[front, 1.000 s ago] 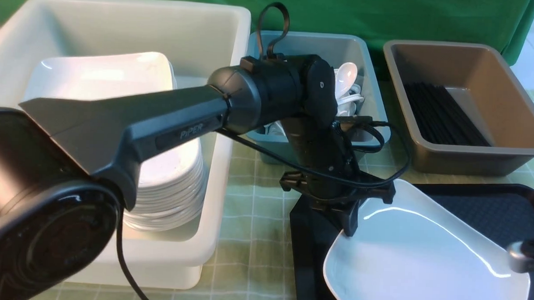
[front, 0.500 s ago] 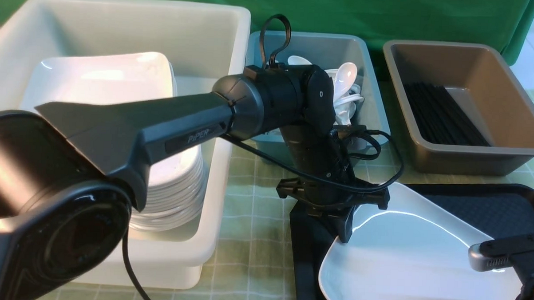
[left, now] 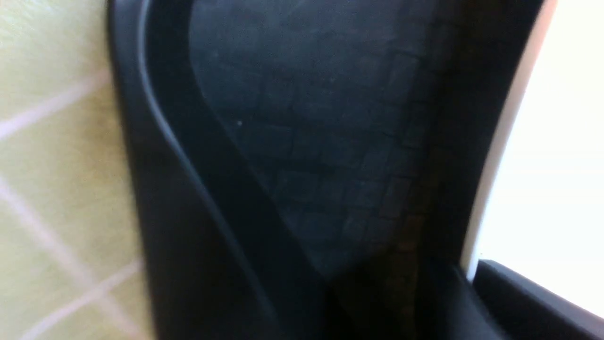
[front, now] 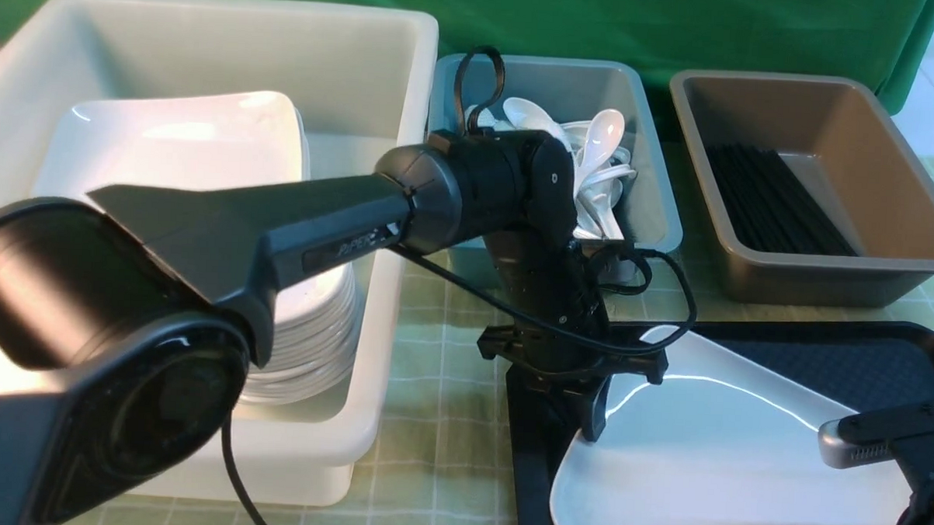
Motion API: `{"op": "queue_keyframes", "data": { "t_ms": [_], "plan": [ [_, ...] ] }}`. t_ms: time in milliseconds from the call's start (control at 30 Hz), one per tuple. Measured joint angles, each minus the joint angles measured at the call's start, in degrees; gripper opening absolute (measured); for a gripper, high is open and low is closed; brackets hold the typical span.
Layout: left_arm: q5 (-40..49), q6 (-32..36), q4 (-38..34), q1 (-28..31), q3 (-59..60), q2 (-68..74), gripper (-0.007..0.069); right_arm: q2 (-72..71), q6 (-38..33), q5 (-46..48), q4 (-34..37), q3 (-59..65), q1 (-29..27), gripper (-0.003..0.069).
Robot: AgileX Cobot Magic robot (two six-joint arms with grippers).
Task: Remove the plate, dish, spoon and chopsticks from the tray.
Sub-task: Use the left arm to put the plate into the large storage box on the left
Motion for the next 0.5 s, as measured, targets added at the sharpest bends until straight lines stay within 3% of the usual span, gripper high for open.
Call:
{"op": "queue_keyframes", "data": {
  "t_ms": [300, 400, 500],
  "plan": [
    [0.0, 1.7, -3.3, 0.0, 0.0, 1.1, 0.0174, 0.0, 0.1, 0.4, -0.4, 0.0, 0.0, 0.0000],
    [0.0, 1.7, -3.3, 0.0, 0.0, 1.1, 0.0167, 0.0, 0.1, 0.4, -0.4, 0.0, 0.0, 0.0000],
    [0.4, 1.8, -3.1, 0.1, 0.0, 1.2, 0.0073, 0.0, 0.1, 0.5, -0.4, 0.1, 0.0, 0.0000]
  ]
}}
